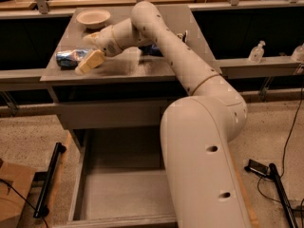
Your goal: Place redbull can into middle drawer
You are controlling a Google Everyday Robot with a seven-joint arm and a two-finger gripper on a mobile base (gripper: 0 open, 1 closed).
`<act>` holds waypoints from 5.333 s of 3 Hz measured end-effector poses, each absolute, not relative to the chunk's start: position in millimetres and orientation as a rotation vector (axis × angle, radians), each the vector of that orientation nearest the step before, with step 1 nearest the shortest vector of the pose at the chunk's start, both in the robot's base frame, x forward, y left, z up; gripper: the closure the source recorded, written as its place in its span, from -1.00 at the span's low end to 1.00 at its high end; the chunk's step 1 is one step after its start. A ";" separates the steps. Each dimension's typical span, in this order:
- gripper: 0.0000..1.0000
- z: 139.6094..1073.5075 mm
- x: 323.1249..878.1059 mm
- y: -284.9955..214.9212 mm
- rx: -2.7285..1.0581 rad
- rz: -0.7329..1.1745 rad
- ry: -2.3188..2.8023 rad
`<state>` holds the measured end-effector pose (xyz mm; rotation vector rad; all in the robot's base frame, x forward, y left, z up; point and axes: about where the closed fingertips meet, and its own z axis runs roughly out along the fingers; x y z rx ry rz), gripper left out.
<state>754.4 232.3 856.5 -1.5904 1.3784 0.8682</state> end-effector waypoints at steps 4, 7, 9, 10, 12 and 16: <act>1.00 901.2 739.8 132.3 -1.493 0.731 1.462; 1.00 936.2 601.3 -9.4 -1.444 0.557 1.636; 1.00 891.3 576.8 -23.7 -1.452 0.646 1.707; 1.00 863.6 560.4 -8.2 -1.420 0.742 1.676; 1.00 707.7 508.3 10.0 -1.195 0.939 1.715; 1.00 562.5 504.6 47.2 -1.092 1.162 1.750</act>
Offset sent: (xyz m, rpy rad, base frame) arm 0.0096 -0.0279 -0.0092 -0.0321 0.0228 -0.0846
